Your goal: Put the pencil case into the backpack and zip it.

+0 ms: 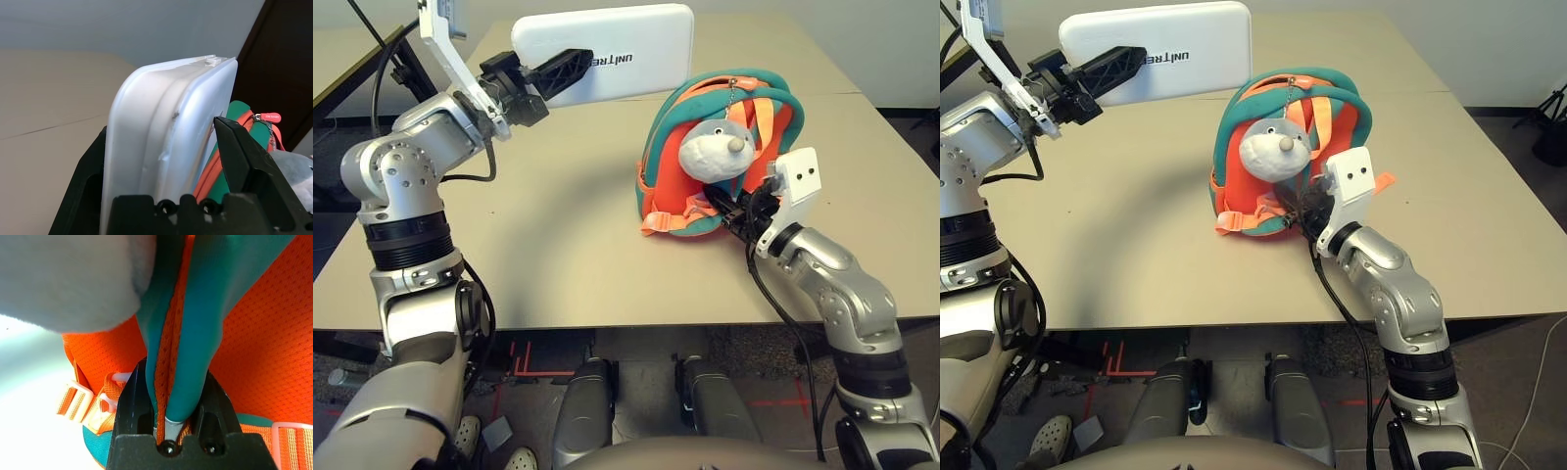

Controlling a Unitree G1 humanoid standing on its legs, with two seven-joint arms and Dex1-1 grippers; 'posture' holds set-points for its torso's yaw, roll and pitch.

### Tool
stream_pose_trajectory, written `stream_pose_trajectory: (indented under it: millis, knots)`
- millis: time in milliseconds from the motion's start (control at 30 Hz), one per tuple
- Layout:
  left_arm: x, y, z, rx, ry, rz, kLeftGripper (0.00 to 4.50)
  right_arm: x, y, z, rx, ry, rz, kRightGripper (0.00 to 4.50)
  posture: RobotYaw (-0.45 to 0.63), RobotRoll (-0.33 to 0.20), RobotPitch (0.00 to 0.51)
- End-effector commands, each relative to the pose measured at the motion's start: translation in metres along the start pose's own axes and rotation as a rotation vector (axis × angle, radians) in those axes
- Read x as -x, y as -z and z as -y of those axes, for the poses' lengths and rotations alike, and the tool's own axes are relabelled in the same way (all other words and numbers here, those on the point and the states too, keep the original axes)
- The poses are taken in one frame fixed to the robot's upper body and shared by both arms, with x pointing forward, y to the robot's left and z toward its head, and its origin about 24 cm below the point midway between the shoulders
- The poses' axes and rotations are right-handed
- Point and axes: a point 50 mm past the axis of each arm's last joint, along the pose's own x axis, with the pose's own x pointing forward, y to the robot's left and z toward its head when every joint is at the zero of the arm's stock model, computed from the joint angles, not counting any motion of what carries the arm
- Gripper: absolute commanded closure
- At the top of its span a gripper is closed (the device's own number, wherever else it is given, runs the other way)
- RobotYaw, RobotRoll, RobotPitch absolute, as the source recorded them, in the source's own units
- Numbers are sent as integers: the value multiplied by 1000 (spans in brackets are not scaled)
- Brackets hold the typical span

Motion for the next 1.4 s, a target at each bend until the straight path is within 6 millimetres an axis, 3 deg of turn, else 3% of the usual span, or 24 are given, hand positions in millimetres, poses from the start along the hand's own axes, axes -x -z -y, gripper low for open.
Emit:
stream_pose_trajectory:
  millis: [33,433,767,1100,1400]
  knots:
    - [3,-7,9,-24,52,12,1285,0,15,4,-13,15,-81,3729,-58,0,107]
    - [10,-4,13,-8,102,-41,1285,0,17,5,1,16,-85,3730,-59,0,96]
    - [11,20,9,-4,101,-176,1286,-1,18,3,-1,12,-84,3730,-62,0,104]
    - [-24,54,7,-165,96,-349,1287,-4,17,2,7,10,-77,3730,-68,0,105]
    - [-66,86,14,-227,85,-341,1288,-5,18,-1,7,6,-77,3730,-74,0,109]
